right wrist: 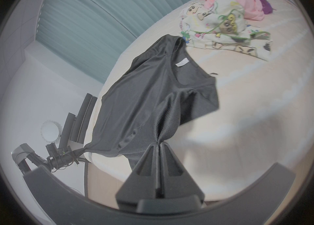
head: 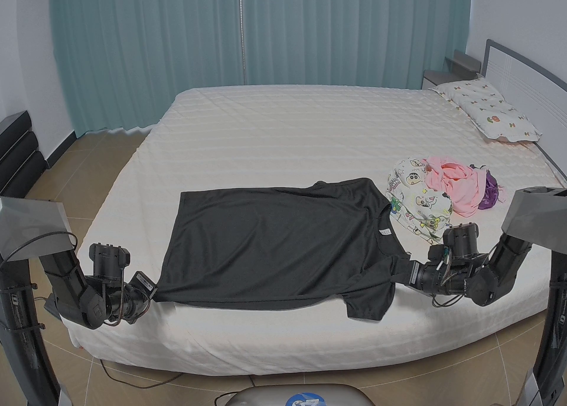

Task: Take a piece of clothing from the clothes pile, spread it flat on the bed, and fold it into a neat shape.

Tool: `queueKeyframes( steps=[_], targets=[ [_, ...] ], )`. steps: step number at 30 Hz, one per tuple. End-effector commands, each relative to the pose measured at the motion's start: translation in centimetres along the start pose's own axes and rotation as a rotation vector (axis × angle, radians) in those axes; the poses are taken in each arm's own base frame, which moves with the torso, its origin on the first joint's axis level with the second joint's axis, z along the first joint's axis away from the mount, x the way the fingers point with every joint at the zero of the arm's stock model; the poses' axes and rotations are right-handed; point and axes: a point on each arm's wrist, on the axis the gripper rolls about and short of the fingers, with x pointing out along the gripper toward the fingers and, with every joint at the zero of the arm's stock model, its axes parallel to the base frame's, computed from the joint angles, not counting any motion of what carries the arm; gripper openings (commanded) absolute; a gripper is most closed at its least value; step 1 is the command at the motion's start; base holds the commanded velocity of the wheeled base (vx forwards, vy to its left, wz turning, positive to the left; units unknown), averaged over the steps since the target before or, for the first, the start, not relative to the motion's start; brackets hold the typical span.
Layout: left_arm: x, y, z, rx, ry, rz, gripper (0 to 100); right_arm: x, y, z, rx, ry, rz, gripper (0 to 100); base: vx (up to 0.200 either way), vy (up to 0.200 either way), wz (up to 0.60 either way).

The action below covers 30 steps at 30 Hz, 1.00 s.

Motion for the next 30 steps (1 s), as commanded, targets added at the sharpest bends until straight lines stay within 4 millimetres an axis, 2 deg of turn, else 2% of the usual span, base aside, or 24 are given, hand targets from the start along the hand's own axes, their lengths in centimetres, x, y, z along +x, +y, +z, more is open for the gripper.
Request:
queueKeyframes(
  steps=[1, 2, 3, 6, 10, 15, 18, 19, 22, 25, 30],
  targets=[
    [-1.9, 0.3, -0.6, 0.052, 0.016, 0.002, 0, -4.7, 0.4, 0.1, 0.007, 0.004, -0.029, 0, 0.000, 0.000, 0.00],
    [-1.9, 0.3, -0.6, 0.052, 0.016, 0.002, 0, -4.7, 0.4, 0.1, 0.007, 0.004, -0.029, 0, 0.000, 0.000, 0.00],
    [-2.5, 0.3, -0.6, 0.065, 0.014, -0.002, 0, -5.7, 0.2, 0.2, 0.004, 0.021, -0.039, 0, 0.000, 0.000, 0.00],
    [-2.9, 0.5, -0.9, 0.086, 0.029, 0.015, 0, -6.8, 0.2, 0.0, 0.001, 0.068, -0.068, 0, 0.000, 0.000, 0.00],
    [-3.7, 0.9, -1.7, 0.177, 0.107, 0.092, 0, -8.2, 0.0, -0.6, -0.045, 0.169, -0.117, 0, 0.000, 0.000, 0.00],
    [-4.5, 0.8, -2.2, 0.206, 0.156, 0.133, 0, -8.9, 0.2, -0.4, -0.046, 0.211, -0.137, 0, 0.000, 0.000, 0.00],
    [-4.3, 1.1, -2.4, 0.231, 0.175, 0.151, 0, -8.3, -0.2, -0.5, -0.048, 0.270, -0.159, 0, 0.000, 0.000, 0.00],
    [-4.2, 1.1, -2.4, 0.233, 0.176, 0.151, 0, -7.9, -0.6, -0.7, -0.049, 0.282, -0.164, 100, 0.000, 0.000, 0.00],
    [-4.1, 1.2, -2.5, 0.232, 0.181, 0.155, 0, -6.9, -1.2, -0.9, -0.039, 0.310, -0.180, 100, 0.000, 0.000, 0.00],
    [-4.1, 1.2, -2.6, 0.234, 0.183, 0.156, 0, -6.7, -1.4, -0.9, -0.033, 0.312, -0.183, 100, 0.000, 0.000, 0.00],
    [-3.7, 1.4, -2.9, 0.241, 0.198, 0.166, 0, -5.4, -1.8, -0.1, -0.027, 0.302, -0.183, 100, 0.000, 0.000, 0.00]
  ],
)
